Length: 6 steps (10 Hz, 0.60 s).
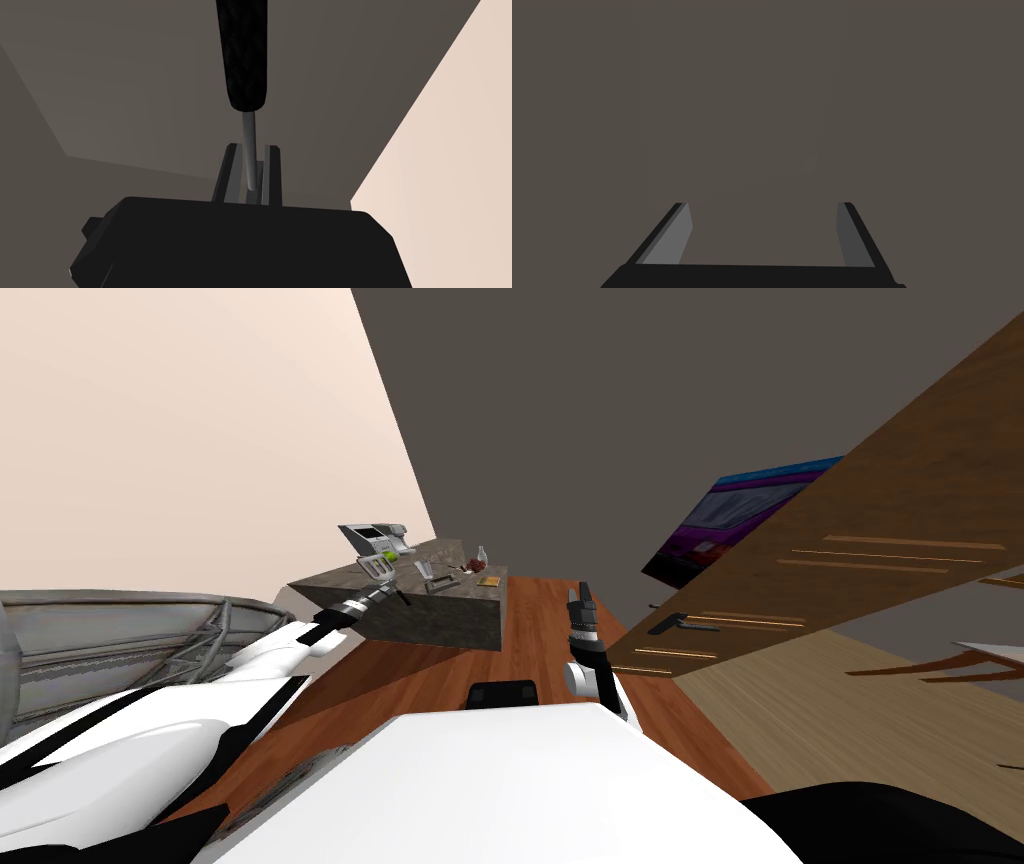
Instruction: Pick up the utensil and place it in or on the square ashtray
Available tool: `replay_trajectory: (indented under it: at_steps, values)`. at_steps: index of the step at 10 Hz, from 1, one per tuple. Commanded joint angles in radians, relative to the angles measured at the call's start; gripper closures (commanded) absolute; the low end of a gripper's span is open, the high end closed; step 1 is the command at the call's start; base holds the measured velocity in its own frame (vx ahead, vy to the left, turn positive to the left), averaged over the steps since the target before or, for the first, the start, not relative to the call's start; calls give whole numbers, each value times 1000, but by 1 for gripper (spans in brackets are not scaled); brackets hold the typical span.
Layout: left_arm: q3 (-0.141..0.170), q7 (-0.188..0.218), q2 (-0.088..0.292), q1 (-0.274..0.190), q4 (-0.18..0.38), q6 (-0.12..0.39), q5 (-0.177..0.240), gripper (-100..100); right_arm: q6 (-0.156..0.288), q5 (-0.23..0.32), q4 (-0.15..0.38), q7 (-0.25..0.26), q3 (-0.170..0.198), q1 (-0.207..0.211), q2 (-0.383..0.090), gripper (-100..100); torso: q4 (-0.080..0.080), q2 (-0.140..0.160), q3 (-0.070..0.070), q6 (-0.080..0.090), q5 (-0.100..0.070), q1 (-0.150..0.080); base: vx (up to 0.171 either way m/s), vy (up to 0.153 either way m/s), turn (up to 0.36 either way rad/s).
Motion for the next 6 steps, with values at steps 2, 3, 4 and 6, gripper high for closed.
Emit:
replay_trajectory:
  at_steps: [2, 3, 4, 6]
  values:
    - [-16, 22, 27, 18, -15, -4, -12, 100, 0, 0, 0, 0, 0, 0, 0, 0, 0, -3, -1, 2, -1, 0, 151, 41, -137]
    - [-21, 29, 37, 25, -19, -7, -17, 100, 0, 0, 0, 0, 0, 0, 0, 0, -1, -8, -4, 3, -1, 2, 208, 90, -136]
    - [-26, 37, 47, 32, -24, -10, -23, 100, 0, 0, 0, 0, 0, 0, 0, 0, -2, -11, -6, 2, 0, 4, 218, 64, -145]
    - [-31, 45, 57, 39, -28, -12, -28, 100, 0, 0, 0, 0, 0, 0, 0, 0, -3, -14, -8, 3, -1, 1, 195, 46, -90]
